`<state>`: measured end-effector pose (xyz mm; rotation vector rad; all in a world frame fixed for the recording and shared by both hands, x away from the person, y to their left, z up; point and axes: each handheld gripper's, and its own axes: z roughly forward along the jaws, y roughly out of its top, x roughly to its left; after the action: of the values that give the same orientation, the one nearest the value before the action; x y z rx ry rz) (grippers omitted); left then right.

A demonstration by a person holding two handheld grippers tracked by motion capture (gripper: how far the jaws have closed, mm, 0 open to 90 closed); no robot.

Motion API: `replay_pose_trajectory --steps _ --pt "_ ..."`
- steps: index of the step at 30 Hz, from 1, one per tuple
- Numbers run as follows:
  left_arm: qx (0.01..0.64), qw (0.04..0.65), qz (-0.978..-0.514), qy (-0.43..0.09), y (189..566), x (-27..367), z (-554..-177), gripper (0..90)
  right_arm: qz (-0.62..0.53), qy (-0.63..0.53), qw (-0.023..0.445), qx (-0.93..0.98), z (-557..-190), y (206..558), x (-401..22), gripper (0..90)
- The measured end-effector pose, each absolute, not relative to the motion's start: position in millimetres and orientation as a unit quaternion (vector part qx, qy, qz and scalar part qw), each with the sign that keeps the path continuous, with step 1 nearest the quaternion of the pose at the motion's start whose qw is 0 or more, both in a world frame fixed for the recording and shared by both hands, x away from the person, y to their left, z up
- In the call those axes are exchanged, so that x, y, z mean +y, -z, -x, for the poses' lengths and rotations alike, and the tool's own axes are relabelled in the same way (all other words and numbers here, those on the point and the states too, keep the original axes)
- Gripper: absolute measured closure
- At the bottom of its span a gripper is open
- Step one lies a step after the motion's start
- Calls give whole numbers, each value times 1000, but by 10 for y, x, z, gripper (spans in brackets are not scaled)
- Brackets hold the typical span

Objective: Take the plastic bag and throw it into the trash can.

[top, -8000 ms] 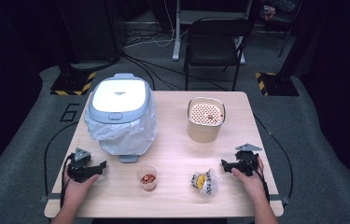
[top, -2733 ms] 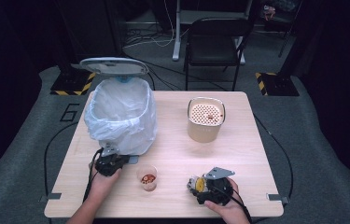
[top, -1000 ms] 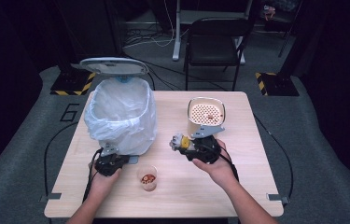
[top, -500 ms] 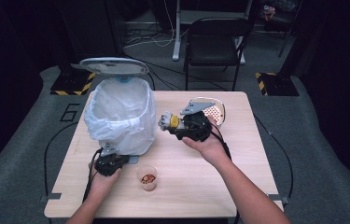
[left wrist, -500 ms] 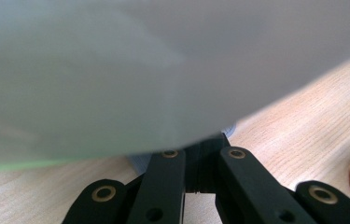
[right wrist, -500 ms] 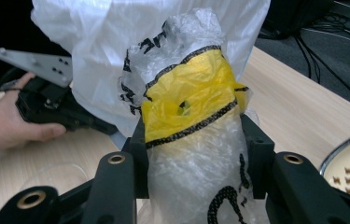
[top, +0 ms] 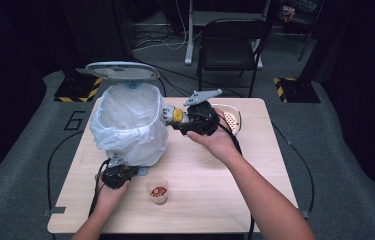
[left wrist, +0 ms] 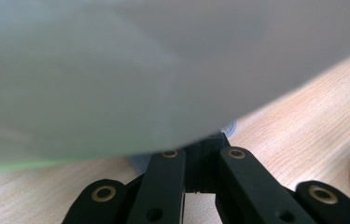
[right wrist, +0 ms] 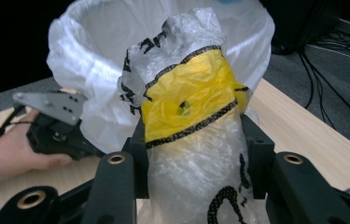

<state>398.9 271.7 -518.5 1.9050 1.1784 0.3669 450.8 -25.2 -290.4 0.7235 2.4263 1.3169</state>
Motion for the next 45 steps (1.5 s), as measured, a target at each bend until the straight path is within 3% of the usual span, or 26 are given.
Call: replay_pose_trajectory --steps 12,32,34,39,42,45 --pt "448 413 -777 -160 5174 2757 -4012 900 -228 -469 145 841 -4669 2623 122 575" --pt "444 411 -780 -159 5168 2766 -4017 900 -218 -465 130 848 -4961 2769 904 560" --pt "444 413 -779 -161 5173 2764 -4018 900 -217 -471 129 845 -4973 2793 962 519" --pt "444 414 -778 -159 5174 2767 -4020 900 -228 -480 137 836 -4975 2827 1044 278" --pt "444 414 -778 -159 5174 2768 -4021 900 -227 -488 138 832 -4953 2808 1018 238" --pt "446 417 -776 -158 5174 2765 -4019 900 -228 -490 146 829 -4908 2783 931 253"
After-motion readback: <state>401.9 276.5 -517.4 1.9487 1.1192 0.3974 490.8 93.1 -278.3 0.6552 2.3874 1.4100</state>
